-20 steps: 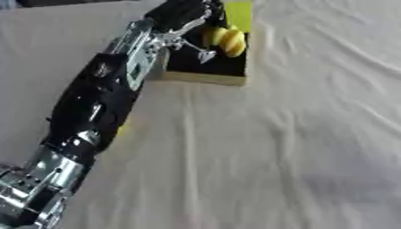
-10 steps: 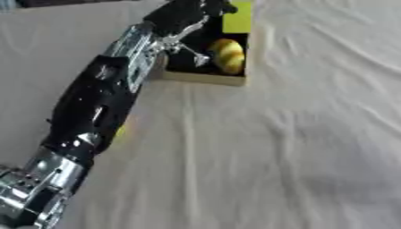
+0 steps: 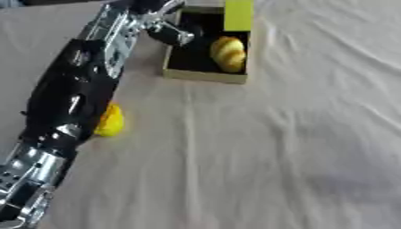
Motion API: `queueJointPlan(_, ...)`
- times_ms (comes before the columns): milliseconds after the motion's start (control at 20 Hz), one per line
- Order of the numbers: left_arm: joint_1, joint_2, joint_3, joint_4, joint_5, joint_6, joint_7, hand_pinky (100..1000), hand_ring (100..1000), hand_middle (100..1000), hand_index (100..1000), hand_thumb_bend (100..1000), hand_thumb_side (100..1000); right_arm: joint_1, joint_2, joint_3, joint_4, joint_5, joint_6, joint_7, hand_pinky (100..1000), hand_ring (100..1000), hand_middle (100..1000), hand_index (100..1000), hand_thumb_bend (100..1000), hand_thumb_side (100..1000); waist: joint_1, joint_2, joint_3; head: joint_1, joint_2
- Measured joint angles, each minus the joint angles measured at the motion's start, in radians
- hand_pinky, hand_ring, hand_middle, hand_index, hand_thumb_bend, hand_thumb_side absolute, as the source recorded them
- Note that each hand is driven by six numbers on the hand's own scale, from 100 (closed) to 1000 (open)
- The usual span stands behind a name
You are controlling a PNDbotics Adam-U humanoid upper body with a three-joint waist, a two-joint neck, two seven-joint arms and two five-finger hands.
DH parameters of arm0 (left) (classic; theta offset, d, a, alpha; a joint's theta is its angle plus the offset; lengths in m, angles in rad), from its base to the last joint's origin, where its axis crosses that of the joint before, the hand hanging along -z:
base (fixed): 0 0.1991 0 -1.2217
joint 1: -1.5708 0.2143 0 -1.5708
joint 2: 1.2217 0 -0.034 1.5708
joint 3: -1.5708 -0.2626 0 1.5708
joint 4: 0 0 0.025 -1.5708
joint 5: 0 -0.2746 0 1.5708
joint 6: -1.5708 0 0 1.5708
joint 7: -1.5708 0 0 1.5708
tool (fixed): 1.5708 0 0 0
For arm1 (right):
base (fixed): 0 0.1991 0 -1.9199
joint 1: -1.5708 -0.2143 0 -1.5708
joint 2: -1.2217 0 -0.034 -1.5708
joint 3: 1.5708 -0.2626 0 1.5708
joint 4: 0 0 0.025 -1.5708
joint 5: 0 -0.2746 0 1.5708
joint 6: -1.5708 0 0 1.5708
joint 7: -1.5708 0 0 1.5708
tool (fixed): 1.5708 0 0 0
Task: Pick up objects on the table and place them in the box.
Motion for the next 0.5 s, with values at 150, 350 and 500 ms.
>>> queueJointPlan(150,0.054,0.116,-0.035,-0.119,0.144,0.012,-0.047,885,864,794,917,306,100,0.011,0.000,-0.007,0.000,0.010,-0.003,-0.010,1000,865,562,772,100,470,0.011,-0.003,0.013,-0.016,0.006)
queueJointPlan(350,0.183,0.305,-0.090,-0.321,0.373,0.052,-0.100,881,859,791,913,301,100,0.014,0.000,-0.012,0.000,0.024,-0.002,-0.022,1000,864,561,772,100,470,0.016,-0.003,0.025,-0.032,0.013)
queueJointPlan(500,0.309,0.447,-0.125,-0.493,0.524,0.104,-0.129,877,856,784,911,268,139,0.013,0.000,-0.012,0.000,0.027,0.000,-0.028,1000,865,561,772,100,470,0.018,-0.003,0.026,-0.037,0.012)
